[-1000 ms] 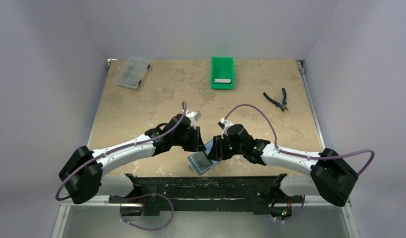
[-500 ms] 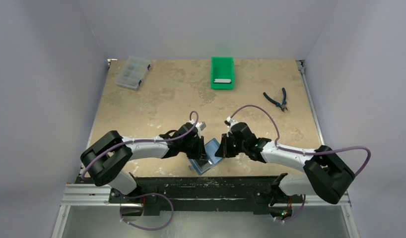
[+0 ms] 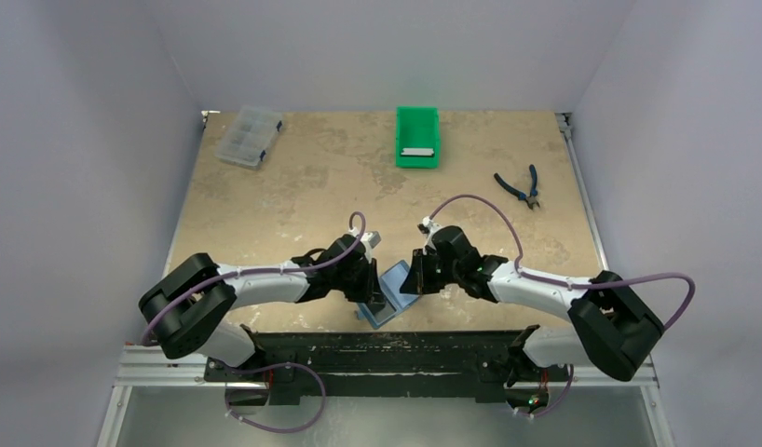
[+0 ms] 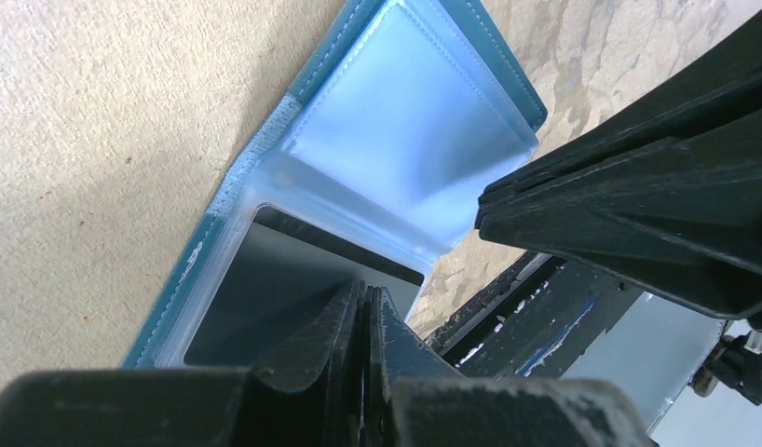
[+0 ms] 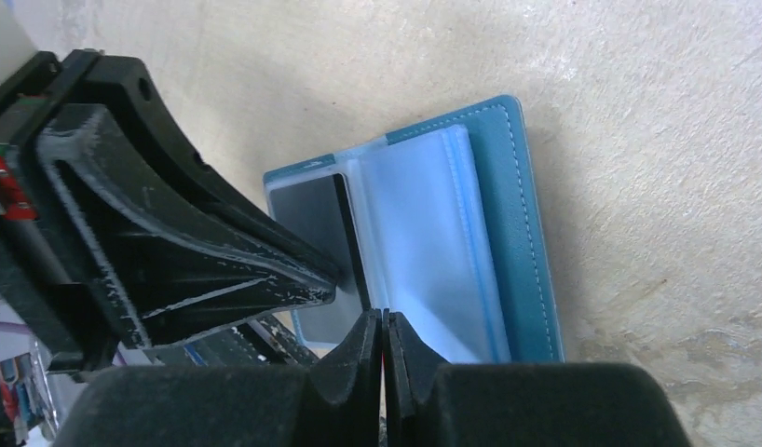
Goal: Put the credit cards into the card holder
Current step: Open the card holder at the center of the board, then move the storage box to the center of the board.
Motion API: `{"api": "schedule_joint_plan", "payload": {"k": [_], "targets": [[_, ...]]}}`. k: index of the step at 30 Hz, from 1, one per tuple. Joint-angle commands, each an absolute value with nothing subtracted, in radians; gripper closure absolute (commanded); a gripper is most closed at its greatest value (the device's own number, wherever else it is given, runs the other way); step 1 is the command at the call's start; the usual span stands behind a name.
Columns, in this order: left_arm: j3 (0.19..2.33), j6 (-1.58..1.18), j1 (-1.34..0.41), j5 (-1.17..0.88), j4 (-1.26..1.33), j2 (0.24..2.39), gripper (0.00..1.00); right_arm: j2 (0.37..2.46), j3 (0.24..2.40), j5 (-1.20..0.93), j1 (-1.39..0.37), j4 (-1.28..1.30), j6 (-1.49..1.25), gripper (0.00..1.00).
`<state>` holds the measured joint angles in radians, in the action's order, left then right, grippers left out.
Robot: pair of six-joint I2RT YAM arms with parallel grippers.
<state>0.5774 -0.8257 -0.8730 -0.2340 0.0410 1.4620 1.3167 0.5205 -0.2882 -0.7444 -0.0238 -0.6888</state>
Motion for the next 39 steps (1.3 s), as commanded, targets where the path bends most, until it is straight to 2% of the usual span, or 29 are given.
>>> {"api": "schedule_joint_plan", "payload": {"k": [1, 8, 10, 13, 16, 20, 23, 25, 28, 34, 38, 39], "targets": [[0.612, -0.795, -0.877, -0.202, -0.029, 1.447, 0.95, 1.302, 0.535, -0.317, -0.716, -0.042, -0.672, 0.88], [0.634, -0.787, -0.874, -0.219, -0.04, 1.429, 0.94, 1.392, 0.478, -0.313, -0.671, -0.078, -0.655, 0.83], [0.698, -0.747, -0.843, -0.264, -0.098, 1.398, 0.89, 1.372, 0.52, -0.286, -0.677, -0.012, -0.626, 0.81], [0.84, -0.652, -0.761, -0.341, -0.199, 1.343, 0.69, 1.26, 0.605, -0.25, -0.677, 0.089, -0.592, 0.69], [1.06, -0.545, -0.677, -0.367, -0.369, 1.344, 0.52, 1.187, 0.742, -0.143, -0.669, 0.219, -0.509, 0.5], [1.31, -0.437, -0.598, -0.314, -0.5, 1.399, 0.46, 1.231, 0.955, -0.045, -0.62, 0.324, -0.382, 0.33], [1.426, -0.426, -0.536, -0.268, -0.494, 1.409, 0.43, 1.279, 1.127, -0.009, -0.549, 0.358, -0.304, 0.22], [1.435, -0.462, -0.484, -0.276, -0.436, 1.384, 0.41, 1.302, 1.206, -0.01, -0.495, 0.336, -0.242, 0.2], [1.372, -0.523, -0.409, -0.32, -0.318, 1.317, 0.38, 1.337, 1.265, -0.084, -0.41, 0.234, -0.104, 0.14], [1.272, -0.526, -0.34, -0.345, -0.251, 1.256, 0.37, 1.478, 1.27, -0.514, -0.345, -0.006, 0.253, 0.15], [1.209, -0.512, -0.308, -0.334, -0.232, 1.227, 0.37, 1.532, 1.264, -0.624, -0.34, -0.032, 0.583, 0.02], [1.194, -0.517, -0.301, -0.337, -0.223, 1.222, 0.37, 1.547, 1.267, -0.654, -0.328, -0.031, 0.654, 0.01]]}}
